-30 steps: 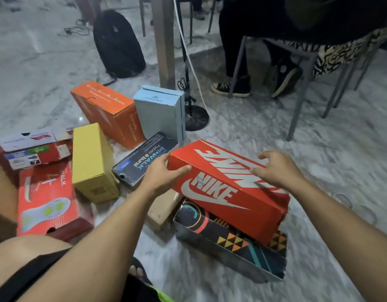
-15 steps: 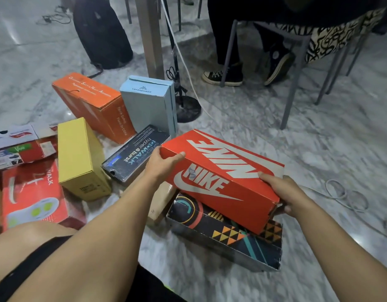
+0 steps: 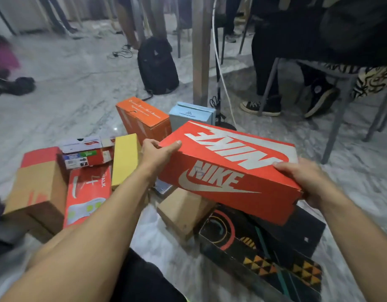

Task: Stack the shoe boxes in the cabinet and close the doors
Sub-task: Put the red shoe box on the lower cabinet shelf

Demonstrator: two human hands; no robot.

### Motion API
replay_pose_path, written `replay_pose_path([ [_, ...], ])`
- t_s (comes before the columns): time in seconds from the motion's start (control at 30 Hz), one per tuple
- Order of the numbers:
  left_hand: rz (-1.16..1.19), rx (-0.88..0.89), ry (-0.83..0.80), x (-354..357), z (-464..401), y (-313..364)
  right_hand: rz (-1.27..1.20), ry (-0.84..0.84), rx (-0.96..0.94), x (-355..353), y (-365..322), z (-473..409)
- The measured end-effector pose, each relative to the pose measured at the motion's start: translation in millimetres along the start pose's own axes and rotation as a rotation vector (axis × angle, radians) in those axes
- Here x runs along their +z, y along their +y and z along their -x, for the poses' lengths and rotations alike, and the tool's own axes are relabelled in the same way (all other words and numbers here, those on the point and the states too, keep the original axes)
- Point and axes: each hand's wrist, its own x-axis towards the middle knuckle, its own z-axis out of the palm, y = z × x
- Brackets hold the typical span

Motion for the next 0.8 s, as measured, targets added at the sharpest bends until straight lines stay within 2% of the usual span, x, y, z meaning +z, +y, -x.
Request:
replay_pose_path([
  [0.17,0.084,-0.044,-0.037,-92,10,18,0.097,-0.267,-0.111,56,-65,14],
  [0.3,0.181,-0.049,0.096,-161,26,22,0.185,-0.529,-0.254,111,-119,42],
  [0.43,0.179,-0.018,0.221,-224,49,17,0.224,-0.764,-0.331,157,-153,75],
  [0.6,0.111,0.046,0.313,-299,92,3,0.444,-0.847,-0.536,212,-173,96],
  [0.8,-0.086,0.039,0.411,-364,160,-10,0.532,-0.982,-0.62,269,-183,134],
])
